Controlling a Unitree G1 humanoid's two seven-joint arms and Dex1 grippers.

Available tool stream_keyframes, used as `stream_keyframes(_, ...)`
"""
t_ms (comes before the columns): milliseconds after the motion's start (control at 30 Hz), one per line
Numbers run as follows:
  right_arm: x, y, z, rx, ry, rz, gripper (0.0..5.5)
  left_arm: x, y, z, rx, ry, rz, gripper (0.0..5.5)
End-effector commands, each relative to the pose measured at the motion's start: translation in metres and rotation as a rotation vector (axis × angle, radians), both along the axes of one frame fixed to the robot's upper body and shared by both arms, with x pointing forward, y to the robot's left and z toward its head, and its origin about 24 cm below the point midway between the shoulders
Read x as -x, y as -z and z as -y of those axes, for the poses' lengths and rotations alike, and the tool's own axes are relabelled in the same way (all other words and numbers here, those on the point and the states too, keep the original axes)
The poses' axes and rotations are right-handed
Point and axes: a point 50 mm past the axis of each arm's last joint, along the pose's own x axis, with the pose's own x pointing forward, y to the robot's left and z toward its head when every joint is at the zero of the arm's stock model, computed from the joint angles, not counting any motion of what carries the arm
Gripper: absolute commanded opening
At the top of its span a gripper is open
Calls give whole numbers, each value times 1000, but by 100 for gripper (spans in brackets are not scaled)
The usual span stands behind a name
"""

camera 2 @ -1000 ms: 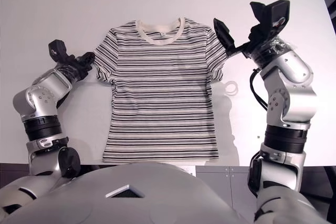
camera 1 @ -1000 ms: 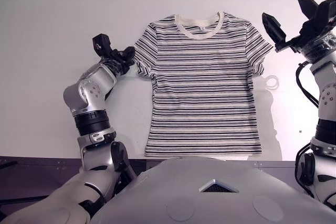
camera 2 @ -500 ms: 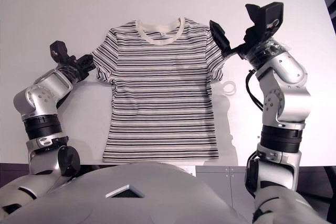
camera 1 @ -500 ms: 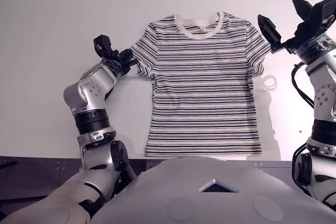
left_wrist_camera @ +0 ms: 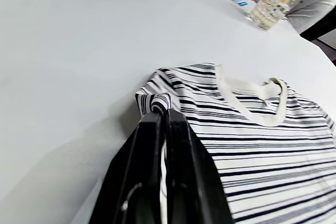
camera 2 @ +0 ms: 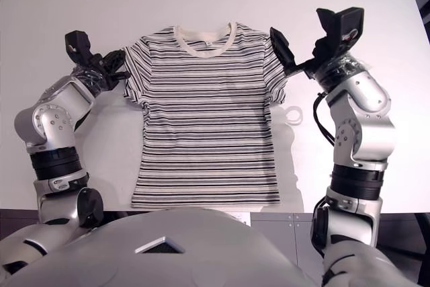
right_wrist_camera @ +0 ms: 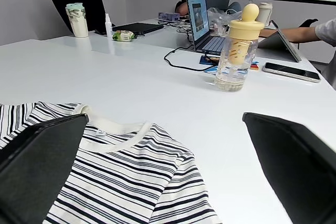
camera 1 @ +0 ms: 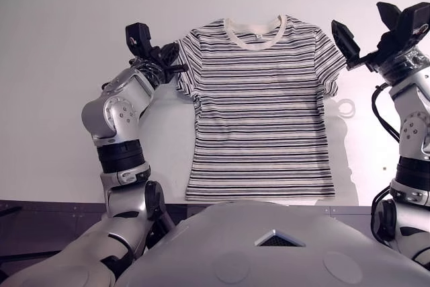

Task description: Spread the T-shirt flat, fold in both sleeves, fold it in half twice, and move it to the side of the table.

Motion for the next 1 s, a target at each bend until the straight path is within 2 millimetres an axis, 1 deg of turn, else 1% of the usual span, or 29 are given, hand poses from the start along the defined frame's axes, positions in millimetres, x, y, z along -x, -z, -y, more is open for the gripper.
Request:
stream_keyframes(33,1,0,-2,-1,11,15,550,-8,-11,19,-13,62,31,13)
stream_keyframes(233,2,4,-6,-9,13,10,550,-22,-11,44,-51,118,31,13)
stream_keyframes(333,4,7,-6,-9,17,-3,550,-23,-2,58,-113,179,-12,13)
stream_keyframes(367,4,9,-7,-8,17,-7,550,-21,4,62,-143,205,-34,32)
stream_keyframes(433,5,10,-7,-9,17,-16,550,-18,8,66,-187,248,-50,57)
stream_keyframes(500,6,13,-6,-9,24,-28,550,-18,4,67,-194,279,-24,87)
stream_keyframes(533,7,15,-5,-8,29,-35,550,-19,0,68,-202,288,-1,92)
stream_keyframes(600,8,21,-1,-1,56,-65,550,-21,-14,69,-196,292,74,92)
stream_keyframes(667,8,35,14,-20,148,-147,550,-19,-33,67,-185,292,180,92)
stream_keyframes(700,8,46,26,-41,215,-212,550,-15,-39,64,-206,295,228,92)
stream_keyframes(733,9,55,37,-75,273,-276,550,-11,-40,60,-232,298,256,92)
stream_keyframes(767,10,67,46,-99,315,-352,550,-5,-36,54,-282,303,271,92)
stream_keyframes(833,10,78,55,-160,351,-436,550,4,-25,47,-365,308,273,92)
stream_keyframes(900,7,80,56,-225,343,-473,550,9,-19,44,-393,309,277,92)
stream_keyframes(1000,-4,78,53,-298,329,-486,488,13,-18,46,-394,312,292,95)
